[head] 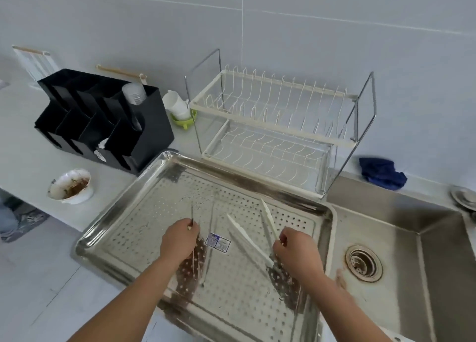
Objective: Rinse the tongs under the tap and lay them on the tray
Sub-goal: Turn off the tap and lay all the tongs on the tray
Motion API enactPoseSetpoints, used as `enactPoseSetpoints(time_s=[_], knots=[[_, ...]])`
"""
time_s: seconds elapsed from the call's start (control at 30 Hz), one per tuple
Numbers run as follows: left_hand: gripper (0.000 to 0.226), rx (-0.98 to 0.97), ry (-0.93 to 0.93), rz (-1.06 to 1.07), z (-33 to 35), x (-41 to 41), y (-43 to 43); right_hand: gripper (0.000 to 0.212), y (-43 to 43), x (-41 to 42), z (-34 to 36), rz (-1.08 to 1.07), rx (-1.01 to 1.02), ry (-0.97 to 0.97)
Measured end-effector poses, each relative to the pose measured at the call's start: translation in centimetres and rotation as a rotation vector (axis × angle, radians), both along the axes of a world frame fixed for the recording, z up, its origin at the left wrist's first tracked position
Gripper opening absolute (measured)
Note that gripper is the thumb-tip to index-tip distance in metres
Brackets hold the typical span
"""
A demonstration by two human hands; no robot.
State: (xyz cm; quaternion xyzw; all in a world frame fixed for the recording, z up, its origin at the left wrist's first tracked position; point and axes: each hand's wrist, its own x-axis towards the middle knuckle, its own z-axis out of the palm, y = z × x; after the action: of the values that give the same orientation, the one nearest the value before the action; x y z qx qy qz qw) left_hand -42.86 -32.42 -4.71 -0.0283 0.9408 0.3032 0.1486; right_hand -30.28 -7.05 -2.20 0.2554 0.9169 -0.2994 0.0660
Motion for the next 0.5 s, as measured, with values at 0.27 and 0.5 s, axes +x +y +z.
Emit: enactPoseSetpoints(time_s=[0.27,0.5], knots=[[0.031,-0.114,0.052,-0.347,-1.2,-5.2,-0.5,0.018,-6.2,1.0,-2.0,-0.324,0.061,-0.071],[0.026,-0.103,0.12,-0.47,-1.5,-6.1,0.0,0.024,-7.9,0.6,-2.3,-0.393,0.079,-0.137]])
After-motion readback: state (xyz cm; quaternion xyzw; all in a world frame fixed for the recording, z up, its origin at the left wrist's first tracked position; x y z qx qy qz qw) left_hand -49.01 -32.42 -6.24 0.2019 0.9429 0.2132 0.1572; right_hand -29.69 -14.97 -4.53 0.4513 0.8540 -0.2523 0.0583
